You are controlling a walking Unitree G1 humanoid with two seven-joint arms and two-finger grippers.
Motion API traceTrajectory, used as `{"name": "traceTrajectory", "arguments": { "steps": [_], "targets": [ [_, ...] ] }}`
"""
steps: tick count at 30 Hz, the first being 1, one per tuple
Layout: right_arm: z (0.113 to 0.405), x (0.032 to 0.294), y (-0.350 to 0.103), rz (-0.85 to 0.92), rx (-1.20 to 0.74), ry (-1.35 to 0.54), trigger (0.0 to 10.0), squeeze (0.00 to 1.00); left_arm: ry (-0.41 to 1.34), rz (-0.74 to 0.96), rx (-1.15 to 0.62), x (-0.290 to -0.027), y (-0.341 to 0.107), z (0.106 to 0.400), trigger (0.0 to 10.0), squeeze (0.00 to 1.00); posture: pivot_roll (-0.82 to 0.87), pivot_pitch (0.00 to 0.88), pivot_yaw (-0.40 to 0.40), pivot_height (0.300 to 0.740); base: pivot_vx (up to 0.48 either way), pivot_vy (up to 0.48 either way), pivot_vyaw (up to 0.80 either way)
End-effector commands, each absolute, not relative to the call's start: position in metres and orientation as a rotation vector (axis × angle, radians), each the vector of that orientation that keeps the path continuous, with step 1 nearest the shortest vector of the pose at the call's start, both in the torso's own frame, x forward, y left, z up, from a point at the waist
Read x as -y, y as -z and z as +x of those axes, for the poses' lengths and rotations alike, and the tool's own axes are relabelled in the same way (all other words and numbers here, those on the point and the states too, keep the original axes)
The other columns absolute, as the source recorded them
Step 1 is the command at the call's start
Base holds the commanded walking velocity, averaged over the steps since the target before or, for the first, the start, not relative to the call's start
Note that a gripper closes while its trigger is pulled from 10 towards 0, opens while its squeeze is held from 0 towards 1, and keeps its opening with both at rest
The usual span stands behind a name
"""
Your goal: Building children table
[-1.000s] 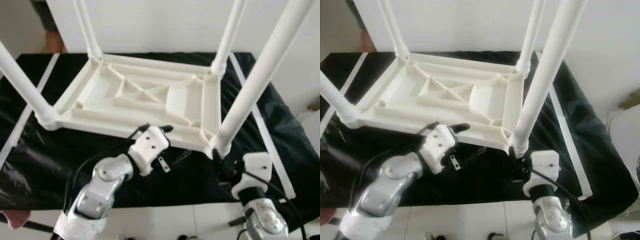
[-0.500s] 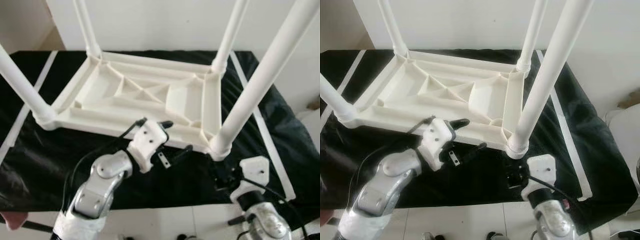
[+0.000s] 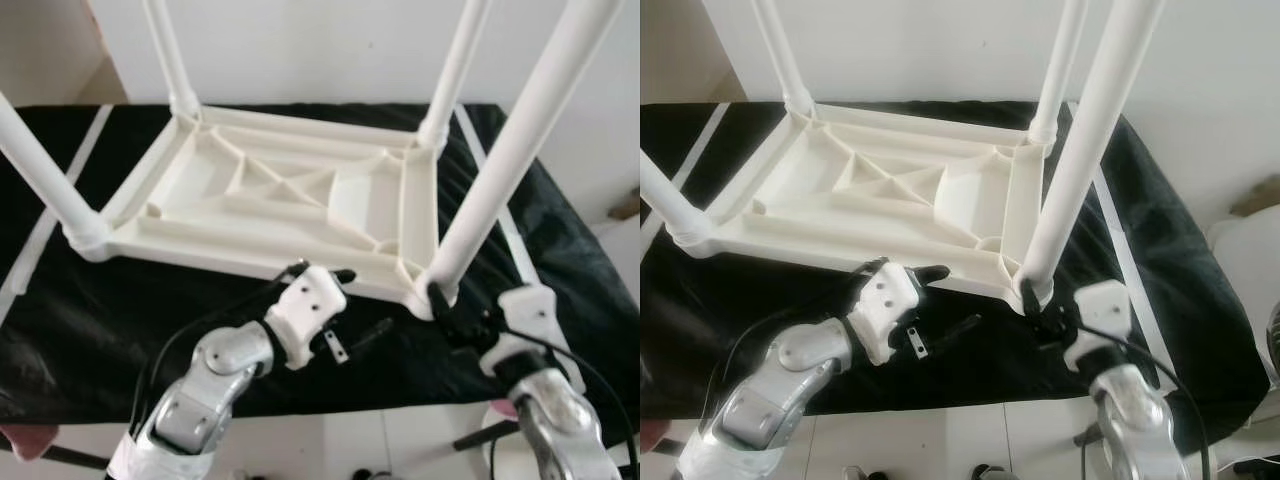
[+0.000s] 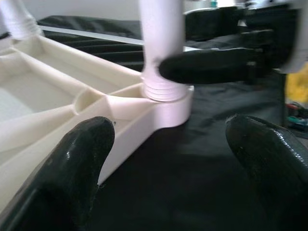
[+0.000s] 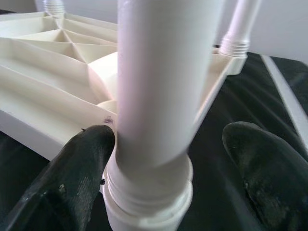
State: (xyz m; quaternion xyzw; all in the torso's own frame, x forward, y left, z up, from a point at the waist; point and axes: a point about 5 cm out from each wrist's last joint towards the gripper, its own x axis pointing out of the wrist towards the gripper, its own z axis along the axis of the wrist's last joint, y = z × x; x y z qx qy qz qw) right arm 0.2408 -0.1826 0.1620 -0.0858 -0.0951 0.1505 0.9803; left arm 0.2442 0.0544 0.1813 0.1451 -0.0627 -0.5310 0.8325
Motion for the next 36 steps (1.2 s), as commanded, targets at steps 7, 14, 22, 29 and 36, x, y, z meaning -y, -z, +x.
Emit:
{"name": "traceTrajectory", "arguments": {
  "steps": [7,14,22,29,36],
  "targets": [
    [0.262,0.18,-0.157,-0.208,0.164,-0.486,10.0,0.0,1.159,0.311,0.169,-0.043,-0.19,0.25,10.0,0.0,-0.14,0.136,0.0,0.74,0.0,0.0,0.0],
    [0.278,0.18,-0.169,-0.265,0.212,-0.541,10.0,0.0,1.176,0.305,0.122,-0.036,-0.181,0.251,10.0,0.0,-0.14,0.132,-0.001,0.74,0.0,0.0,0.0],
    [0.29,0.189,-0.17,-0.305,0.209,-0.57,1.7,0.0,1.211,0.325,0.057,-0.036,-0.166,0.247,10.0,0.0,-0.14,0.136,-0.002,0.74,0.0,0.0,0.0],
    [0.291,0.19,-0.162,-0.302,0.187,-0.593,0.0,0.0,1.206,0.329,0.066,-0.036,-0.169,0.25,10.0,0.0,-0.14,0.142,0.001,0.74,0.0,0.0,0.0],
    [0.292,0.19,-0.159,-0.285,0.189,-0.574,0.0,0.0,1.182,0.326,0.084,-0.036,-0.169,0.254,10.0,0.0,-0.13,0.142,-0.004,0.74,0.0,0.0,0.0]
  ]
}}
